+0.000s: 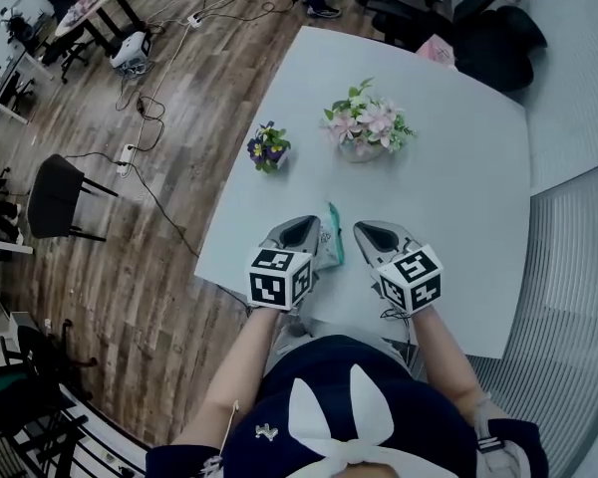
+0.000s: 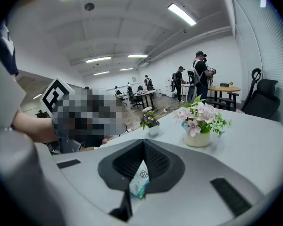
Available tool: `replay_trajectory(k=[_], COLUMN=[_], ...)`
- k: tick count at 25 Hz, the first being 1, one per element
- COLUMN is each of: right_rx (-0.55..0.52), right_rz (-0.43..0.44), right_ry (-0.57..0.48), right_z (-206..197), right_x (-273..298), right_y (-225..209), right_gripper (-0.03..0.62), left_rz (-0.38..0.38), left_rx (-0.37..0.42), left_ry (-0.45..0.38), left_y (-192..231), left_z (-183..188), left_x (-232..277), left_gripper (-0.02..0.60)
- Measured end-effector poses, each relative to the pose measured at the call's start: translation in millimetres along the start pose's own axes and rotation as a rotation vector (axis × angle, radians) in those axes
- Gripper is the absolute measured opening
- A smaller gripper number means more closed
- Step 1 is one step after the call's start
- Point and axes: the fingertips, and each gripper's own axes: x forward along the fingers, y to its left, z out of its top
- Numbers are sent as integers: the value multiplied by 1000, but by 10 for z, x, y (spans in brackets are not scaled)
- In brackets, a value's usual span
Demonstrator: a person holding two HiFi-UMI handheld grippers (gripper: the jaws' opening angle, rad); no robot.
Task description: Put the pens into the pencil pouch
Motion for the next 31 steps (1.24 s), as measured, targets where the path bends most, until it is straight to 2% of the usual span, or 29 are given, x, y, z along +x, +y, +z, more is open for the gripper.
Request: replay_trajectory(k=[8, 31], right_rx=[-50, -92], right_rz=[20, 106], right_ry=[-6, 12], right_z=[46, -82], right_x=[-143, -255], right_y=[257, 654], right_gripper=[3, 3], left_rz=[15, 40], left_rx=[42, 20], left_ry=[-21, -38], left_y=[-221, -373], left_z=[-83, -292], left_x=[-256, -567], left_gripper=[23, 23])
